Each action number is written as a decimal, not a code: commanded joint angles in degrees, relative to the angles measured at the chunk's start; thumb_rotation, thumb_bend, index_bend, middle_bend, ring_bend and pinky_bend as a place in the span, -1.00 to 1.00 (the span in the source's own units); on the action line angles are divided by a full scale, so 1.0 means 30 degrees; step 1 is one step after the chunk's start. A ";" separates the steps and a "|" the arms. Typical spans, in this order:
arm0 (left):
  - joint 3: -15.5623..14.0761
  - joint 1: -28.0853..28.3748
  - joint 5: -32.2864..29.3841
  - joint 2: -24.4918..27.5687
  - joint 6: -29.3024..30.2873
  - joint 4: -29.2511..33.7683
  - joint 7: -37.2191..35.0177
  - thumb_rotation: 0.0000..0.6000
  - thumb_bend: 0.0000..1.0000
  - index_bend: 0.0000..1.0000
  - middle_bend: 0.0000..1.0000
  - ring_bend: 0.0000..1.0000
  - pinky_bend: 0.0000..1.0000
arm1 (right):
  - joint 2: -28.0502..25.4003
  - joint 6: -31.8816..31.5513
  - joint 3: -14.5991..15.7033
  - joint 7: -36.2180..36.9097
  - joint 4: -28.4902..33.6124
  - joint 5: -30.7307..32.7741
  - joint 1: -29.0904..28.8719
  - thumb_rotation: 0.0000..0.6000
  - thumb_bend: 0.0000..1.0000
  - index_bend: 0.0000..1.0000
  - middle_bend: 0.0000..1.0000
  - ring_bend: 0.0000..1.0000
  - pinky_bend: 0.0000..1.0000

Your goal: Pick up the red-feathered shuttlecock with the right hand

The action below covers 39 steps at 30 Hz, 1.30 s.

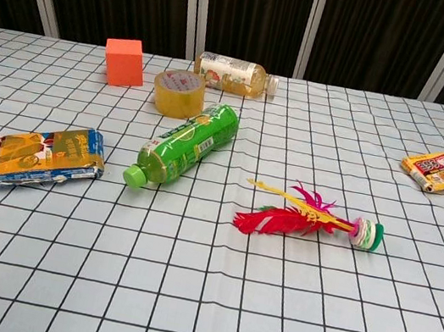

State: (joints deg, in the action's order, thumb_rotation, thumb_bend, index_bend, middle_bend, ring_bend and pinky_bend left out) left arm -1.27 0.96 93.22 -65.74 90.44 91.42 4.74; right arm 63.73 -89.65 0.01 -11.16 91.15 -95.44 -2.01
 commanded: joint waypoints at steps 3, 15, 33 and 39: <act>-0.0003 0.0003 -0.0013 -0.0004 -0.0021 0.0003 0.0013 1.00 -1.00 -1.00 -1.00 -1.00 -1.00 | -0.0001 -0.0002 -0.0006 0.0002 -0.0002 -0.0028 -0.0010 1.00 -0.32 -1.00 -1.00 -1.00 -1.00; 0.0024 0.0058 -0.0053 -0.0040 -0.0121 0.0014 0.0069 1.00 -1.00 -1.00 -1.00 -1.00 -1.00 | 0.0168 0.1482 -0.0878 0.2358 0.2193 0.0406 -0.1480 1.00 -0.32 -0.90 -1.00 -1.00 -1.00; 0.0010 0.0162 -0.0019 0.0091 -0.0237 0.0069 -0.0403 1.00 -1.00 -1.00 -1.00 -1.00 -1.00 | 0.7540 0.7702 -0.4320 -0.0497 0.2758 0.7910 -0.7265 1.00 -0.32 -0.13 -0.68 -1.00 -1.00; 0.0030 0.0211 -0.0191 0.0231 -0.0399 0.0125 -0.0779 1.00 -1.00 -1.00 -1.00 -1.00 -1.00 | 1.0464 0.8094 -0.4124 -0.1721 0.1353 0.9050 -0.8131 1.00 -0.32 -0.11 -0.66 -1.00 -1.00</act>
State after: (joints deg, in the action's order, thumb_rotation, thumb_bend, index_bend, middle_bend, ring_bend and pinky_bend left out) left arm -1.19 1.55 92.72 -65.11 89.32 91.76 2.49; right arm 91.89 -66.15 -12.36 -14.21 97.44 -70.19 -24.76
